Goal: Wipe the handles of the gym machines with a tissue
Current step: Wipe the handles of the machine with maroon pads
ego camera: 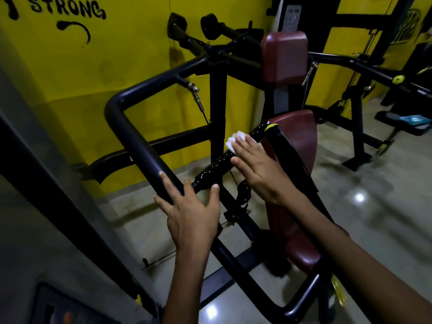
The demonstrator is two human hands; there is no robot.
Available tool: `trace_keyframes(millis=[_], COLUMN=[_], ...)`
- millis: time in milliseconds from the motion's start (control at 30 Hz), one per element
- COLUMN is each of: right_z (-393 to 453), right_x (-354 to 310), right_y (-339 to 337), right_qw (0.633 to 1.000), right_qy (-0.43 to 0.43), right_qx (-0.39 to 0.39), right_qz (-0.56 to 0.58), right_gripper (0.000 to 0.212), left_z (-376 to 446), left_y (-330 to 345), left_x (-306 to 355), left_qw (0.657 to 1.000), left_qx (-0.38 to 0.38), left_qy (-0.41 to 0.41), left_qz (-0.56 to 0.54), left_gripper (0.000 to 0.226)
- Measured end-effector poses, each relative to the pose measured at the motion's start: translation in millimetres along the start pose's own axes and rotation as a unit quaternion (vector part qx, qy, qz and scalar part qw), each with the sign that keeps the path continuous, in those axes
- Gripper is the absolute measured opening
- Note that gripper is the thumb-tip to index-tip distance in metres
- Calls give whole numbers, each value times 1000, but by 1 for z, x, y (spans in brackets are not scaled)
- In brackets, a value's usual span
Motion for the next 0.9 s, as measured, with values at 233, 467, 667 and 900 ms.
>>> trace_keyframes(millis=[233, 467, 667, 900], right_z=[-19, -8, -20, -14], right_x=[-17, -22, -16, -32], right_y=[17, 20, 21, 33], right_qw=[995, 997, 990, 986], right_qy=[-72, -45, -86, -117], right_qx=[-59, -56, -85, -103], right_qz=[32, 29, 74, 58], right_gripper=[72, 77, 82, 76], left_z=[-1, -1, 0, 1], left_y=[0, 0, 1, 3], left_x=[-1, -2, -2, -5], left_qw=[1000, 1000, 1000, 999], left_qx=[4, 9, 14, 21], left_qy=[5, 2, 5, -4], left_qz=[-1, -7, -15, -38], left_gripper=[70, 67, 65, 51])
Point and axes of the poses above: each hand's wrist, its own z-axis towards the middle knuckle, its own y-axis out of the palm, x = y × z, the point moved 6 cm from there along z, towards the middle knuckle, and after that the axes turned 2 degrees about x, right-handed, at the moved point
